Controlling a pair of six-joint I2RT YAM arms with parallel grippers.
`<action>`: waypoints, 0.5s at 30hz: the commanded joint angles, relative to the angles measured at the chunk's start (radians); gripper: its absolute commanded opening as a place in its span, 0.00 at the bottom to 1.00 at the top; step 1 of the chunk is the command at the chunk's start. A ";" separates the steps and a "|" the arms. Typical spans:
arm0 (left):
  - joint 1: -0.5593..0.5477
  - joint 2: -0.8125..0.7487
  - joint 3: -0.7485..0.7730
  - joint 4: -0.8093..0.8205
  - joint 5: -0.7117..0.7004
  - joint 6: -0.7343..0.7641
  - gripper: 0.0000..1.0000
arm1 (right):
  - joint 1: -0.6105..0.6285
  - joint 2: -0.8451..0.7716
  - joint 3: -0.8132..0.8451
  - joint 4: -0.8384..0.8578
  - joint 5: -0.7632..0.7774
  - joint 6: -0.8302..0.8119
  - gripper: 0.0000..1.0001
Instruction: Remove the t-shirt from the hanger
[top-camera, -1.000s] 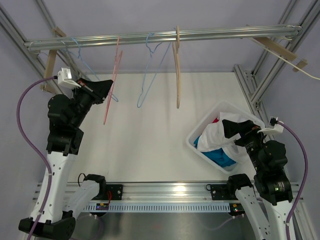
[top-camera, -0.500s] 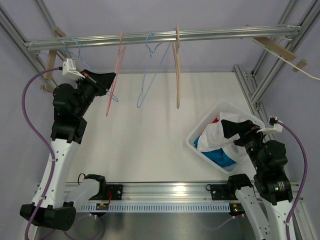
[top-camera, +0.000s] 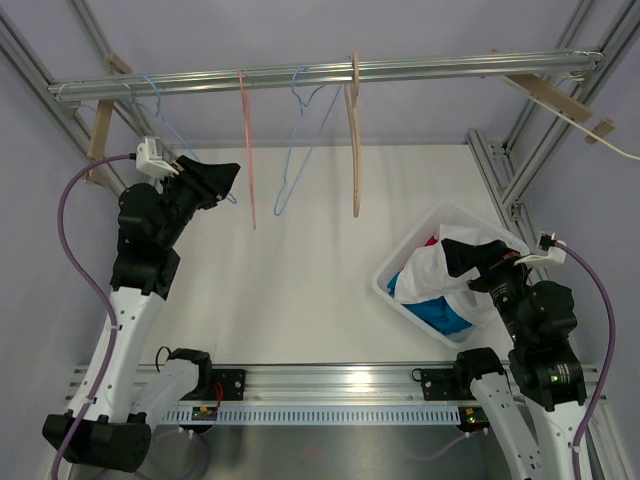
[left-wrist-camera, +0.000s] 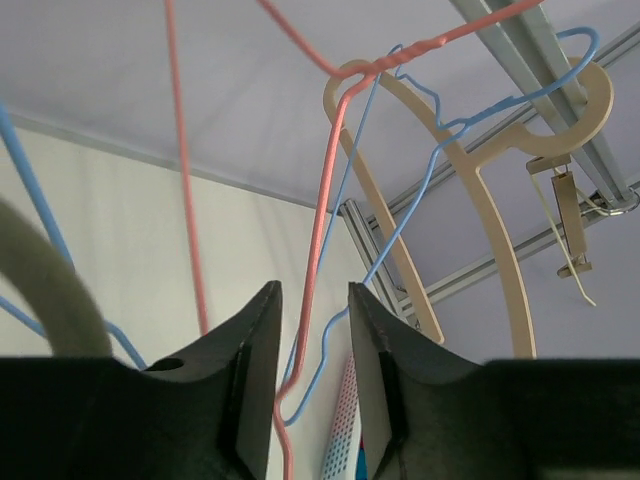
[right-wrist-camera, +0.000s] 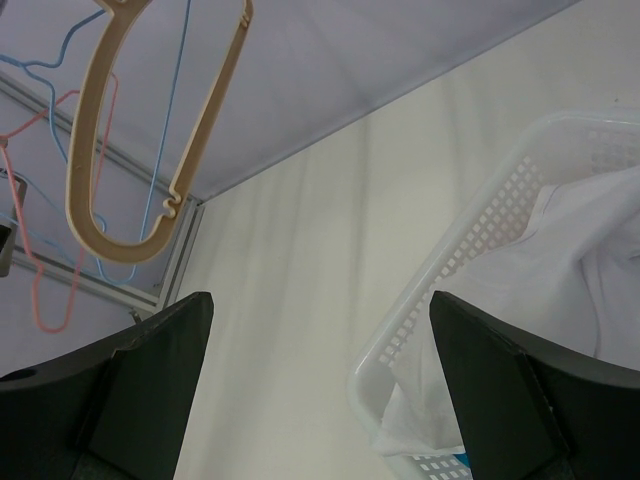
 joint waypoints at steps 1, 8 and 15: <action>-0.002 -0.058 -0.025 0.043 -0.017 0.007 0.43 | -0.004 0.013 0.036 0.030 -0.056 -0.005 1.00; -0.002 -0.119 -0.025 0.006 0.004 0.018 0.61 | -0.003 0.016 0.065 0.026 -0.064 -0.002 1.00; -0.002 -0.233 -0.017 -0.089 0.153 0.041 0.86 | -0.004 0.018 0.184 -0.048 -0.075 -0.081 0.99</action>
